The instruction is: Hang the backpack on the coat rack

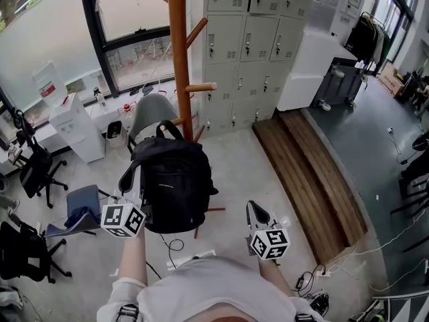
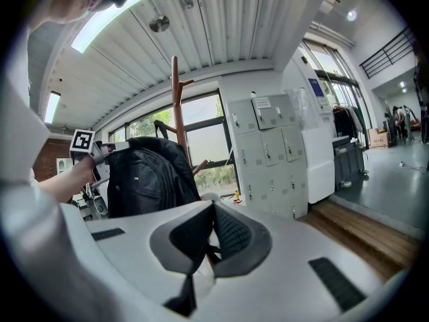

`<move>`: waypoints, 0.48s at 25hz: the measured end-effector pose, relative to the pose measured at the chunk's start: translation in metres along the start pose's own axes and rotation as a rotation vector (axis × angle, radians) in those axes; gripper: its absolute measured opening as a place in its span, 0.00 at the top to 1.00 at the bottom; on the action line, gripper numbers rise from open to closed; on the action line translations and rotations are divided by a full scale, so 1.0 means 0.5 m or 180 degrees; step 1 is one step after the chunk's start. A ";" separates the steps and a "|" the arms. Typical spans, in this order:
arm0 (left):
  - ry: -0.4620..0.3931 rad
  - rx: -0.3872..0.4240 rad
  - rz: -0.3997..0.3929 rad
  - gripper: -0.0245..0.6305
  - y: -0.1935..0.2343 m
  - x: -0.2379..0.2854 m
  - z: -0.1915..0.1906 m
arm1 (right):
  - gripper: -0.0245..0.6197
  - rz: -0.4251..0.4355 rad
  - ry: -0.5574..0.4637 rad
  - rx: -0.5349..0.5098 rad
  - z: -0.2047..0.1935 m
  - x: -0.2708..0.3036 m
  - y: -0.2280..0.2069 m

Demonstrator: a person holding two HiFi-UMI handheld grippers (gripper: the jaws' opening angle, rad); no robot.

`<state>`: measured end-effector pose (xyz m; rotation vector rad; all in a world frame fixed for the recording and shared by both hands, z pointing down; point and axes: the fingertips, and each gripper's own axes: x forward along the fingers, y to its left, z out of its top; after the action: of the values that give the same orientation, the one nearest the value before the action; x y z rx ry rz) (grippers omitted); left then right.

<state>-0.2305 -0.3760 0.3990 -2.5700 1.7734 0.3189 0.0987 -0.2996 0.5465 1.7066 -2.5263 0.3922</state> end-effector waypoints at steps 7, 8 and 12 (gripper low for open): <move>0.0066 0.0099 -0.0066 0.91 -0.013 0.019 -0.007 | 0.95 -0.0027 -0.0006 0.0014 0.000 0.000 -0.006; 0.0102 0.0101 -0.0073 0.91 -0.016 0.021 -0.016 | 0.95 -0.0032 -0.0002 0.0016 0.000 -0.001 -0.008; 0.0154 0.0103 -0.0102 0.91 -0.027 0.022 -0.038 | 0.95 -0.0053 0.0003 0.0031 -0.002 -0.004 -0.018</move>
<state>-0.2111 -0.3834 0.4142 -2.6026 1.7352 0.2274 0.1076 -0.3005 0.5486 1.7291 -2.5120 0.4051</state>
